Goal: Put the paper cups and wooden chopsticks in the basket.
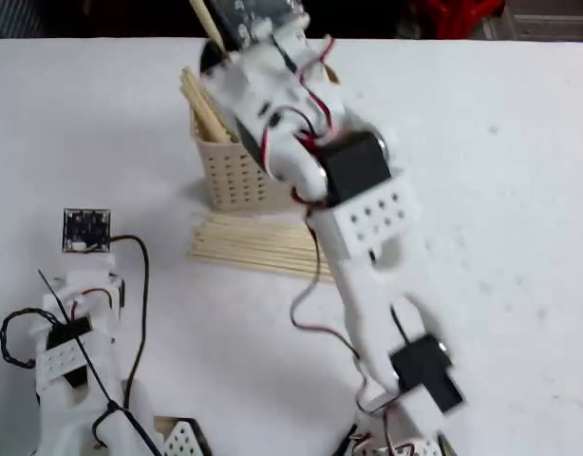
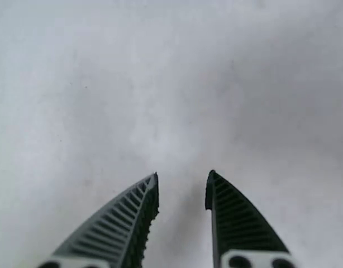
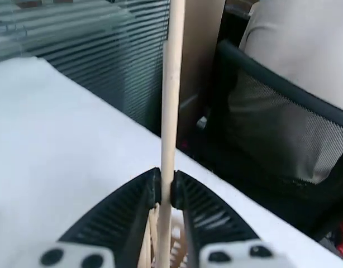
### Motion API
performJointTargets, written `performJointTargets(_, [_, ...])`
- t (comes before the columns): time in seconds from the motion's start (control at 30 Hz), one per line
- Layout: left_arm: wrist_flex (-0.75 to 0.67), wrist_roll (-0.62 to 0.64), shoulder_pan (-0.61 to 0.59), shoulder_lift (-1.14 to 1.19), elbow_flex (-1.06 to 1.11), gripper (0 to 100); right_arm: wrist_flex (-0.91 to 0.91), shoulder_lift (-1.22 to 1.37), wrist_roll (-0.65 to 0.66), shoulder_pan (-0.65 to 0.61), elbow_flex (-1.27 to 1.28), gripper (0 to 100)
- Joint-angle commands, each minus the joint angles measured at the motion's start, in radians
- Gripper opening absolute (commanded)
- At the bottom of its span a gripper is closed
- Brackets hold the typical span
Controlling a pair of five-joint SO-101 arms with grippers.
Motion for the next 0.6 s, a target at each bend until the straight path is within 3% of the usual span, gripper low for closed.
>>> performJointTargets(0.0, [-0.011,-0.006,0.001,-0.024,-0.006,15,-0.002,0.143,-0.012,0.01,-0.259,1.6])
performJointTargets(0.4, [-0.011,-0.006,0.001,-0.024,-0.006,15,-0.077,0.464,-0.014,-0.008,-0.723,1.8])
performJointTargets(0.57, [-0.011,-0.006,0.001,-0.024,-0.006,15,-0.001,0.541,-0.028,-0.016,-0.829,1.7])
